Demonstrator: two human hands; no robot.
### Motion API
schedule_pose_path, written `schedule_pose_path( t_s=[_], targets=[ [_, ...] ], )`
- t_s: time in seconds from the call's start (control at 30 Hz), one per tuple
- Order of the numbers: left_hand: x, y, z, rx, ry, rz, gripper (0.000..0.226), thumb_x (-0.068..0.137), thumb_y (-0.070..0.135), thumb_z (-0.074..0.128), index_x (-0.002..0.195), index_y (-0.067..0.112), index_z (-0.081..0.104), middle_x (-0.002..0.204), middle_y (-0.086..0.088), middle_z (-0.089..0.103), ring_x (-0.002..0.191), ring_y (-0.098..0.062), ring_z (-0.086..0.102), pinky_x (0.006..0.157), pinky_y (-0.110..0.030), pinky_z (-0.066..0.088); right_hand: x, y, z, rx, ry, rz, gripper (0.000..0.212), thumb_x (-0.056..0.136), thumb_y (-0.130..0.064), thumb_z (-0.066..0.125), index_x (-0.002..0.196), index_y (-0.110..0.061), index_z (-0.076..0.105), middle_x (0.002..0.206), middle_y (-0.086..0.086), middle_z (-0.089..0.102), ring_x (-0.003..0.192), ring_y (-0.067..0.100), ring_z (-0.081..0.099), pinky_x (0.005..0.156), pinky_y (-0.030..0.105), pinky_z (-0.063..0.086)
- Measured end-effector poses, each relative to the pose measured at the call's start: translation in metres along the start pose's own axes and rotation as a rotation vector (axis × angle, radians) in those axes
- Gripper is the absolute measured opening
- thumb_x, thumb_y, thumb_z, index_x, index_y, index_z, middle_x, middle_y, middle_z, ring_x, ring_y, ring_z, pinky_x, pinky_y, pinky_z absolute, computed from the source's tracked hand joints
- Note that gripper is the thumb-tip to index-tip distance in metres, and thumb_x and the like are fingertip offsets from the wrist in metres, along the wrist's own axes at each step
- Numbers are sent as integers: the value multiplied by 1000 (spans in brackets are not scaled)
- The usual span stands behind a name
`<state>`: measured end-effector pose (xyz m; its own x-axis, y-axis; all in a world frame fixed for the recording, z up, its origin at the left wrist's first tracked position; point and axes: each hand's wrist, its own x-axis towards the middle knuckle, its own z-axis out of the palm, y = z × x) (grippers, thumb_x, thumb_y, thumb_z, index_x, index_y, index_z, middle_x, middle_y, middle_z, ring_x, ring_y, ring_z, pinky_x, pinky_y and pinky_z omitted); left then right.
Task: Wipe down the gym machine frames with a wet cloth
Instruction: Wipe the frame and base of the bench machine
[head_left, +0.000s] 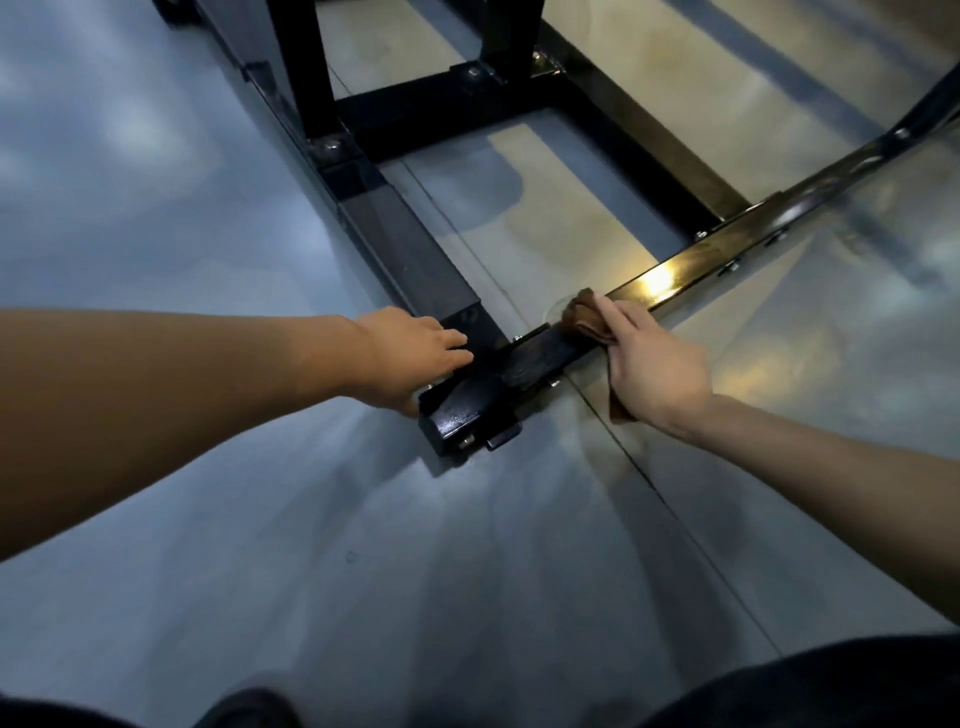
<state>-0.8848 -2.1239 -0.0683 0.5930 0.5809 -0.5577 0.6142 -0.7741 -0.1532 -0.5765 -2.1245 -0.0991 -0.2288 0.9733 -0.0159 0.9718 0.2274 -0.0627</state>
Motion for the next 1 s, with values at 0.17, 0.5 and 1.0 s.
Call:
schedule_pose_path(
  t_s=[0.17, 0.5, 1.0],
  targets=[
    [0, 0, 2, -58, -1, -50, 91, 88, 57, 69, 156, 15, 27, 163, 0, 25, 147, -23, 32, 103, -44, 50, -10, -31, -3, 100, -48, -30, 66, 103, -24, 46, 164, -28, 22, 162, -6, 31, 103, 39, 68, 82, 45, 55],
    [0, -4, 2, -40, -35, -81, 116, 88, 70, 61, 162, 3, 4, 171, -10, -2, 158, -24, 3, 124, -40, 26, -20, -30, 13, -82, -4, -547, 77, 92, -24, 52, 162, -36, 23, 161, -10, 40, 89, 29, 70, 57, 37, 57],
    [-3, -8, 4, -3, -64, -71, 106, 94, 62, 58, 163, 9, -3, 171, -6, -10, 158, -21, -4, 125, -32, 13, -49, -108, 17, 52, -56, -726, 72, 94, -25, 55, 161, -32, 31, 163, -10, 39, 81, 27, 68, 54, 39, 55]
  ],
)
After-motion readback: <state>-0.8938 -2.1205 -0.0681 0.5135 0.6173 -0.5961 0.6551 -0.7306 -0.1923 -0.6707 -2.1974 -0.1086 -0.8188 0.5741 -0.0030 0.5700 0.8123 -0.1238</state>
